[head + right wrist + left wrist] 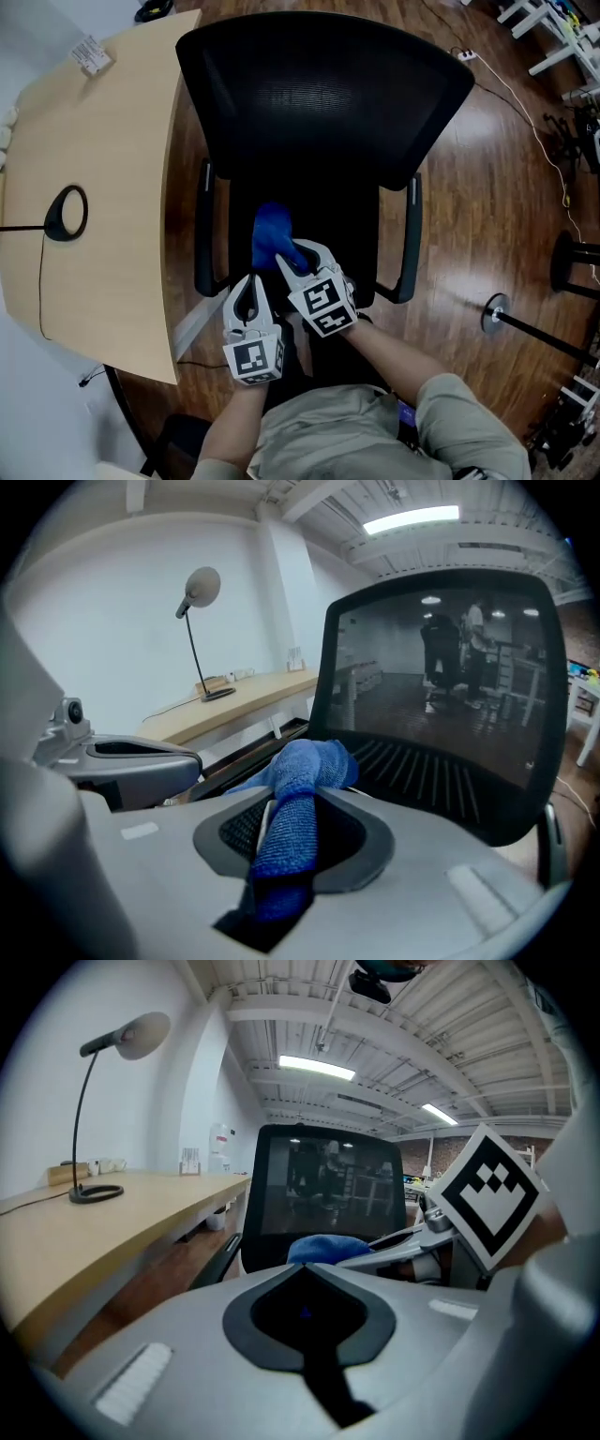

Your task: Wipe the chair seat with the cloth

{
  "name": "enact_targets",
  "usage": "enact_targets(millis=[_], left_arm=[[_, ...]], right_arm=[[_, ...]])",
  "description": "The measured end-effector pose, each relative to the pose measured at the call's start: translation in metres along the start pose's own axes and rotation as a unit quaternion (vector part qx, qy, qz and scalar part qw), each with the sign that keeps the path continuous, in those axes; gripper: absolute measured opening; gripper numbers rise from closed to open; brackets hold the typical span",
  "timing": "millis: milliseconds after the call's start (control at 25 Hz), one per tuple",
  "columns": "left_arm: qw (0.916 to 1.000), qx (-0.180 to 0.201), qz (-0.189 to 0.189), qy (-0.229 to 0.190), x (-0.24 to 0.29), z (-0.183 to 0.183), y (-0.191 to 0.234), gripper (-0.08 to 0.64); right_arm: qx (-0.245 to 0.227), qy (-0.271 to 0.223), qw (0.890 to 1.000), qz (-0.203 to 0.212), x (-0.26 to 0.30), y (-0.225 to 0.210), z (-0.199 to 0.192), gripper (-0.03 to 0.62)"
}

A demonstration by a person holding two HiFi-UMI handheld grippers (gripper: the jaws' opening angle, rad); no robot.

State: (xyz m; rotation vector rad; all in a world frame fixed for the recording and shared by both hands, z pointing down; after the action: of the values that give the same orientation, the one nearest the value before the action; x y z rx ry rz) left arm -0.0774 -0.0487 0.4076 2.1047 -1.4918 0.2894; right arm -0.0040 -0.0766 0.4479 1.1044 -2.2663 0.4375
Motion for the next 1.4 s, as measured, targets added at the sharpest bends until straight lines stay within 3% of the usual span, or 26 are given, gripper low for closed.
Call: enact_targets(millis=[560, 920, 1160, 1400], left_arm=[[0.9983, -0.022, 0.034, 0.043, 0.114, -0.088, 0.089, 0.005], [0.9967, -0.031, 0.035, 0.066, 0.143, -0.122, 0.111, 0.005], [0.9954, -0.014, 0.029, 0.09, 0.152, -0.135, 0.115, 0.005], [0.9949, -0.001, 0.006, 0.101, 0.164, -0.13, 0.086, 0.005]], right_arm=[[0.017, 0.024, 1.0, 0.004, 0.178, -0.03, -0.056, 0.098], [0.012, 0.046, 0.999, 0.014, 0.257, -0.042, -0.073, 0.098], [0.023, 0.059, 0.998, 0.005, 0.275, -0.052, -0.086, 0.098], [0.053, 0.075, 0.995, -0.042, 0.233, -0.096, -0.109, 0.098]])
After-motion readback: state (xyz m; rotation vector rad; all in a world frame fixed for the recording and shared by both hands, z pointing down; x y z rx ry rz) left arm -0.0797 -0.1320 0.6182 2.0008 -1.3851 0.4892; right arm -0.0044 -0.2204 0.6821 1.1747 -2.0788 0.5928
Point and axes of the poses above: the fingertips, and each gripper's own axes: x forward along the fingers, y to its left, z out of its top, the point moved 1 cm from there along -x, backward along the fingers, and after that the axes turned 12 degrees about -x, right-handed, at the moved point
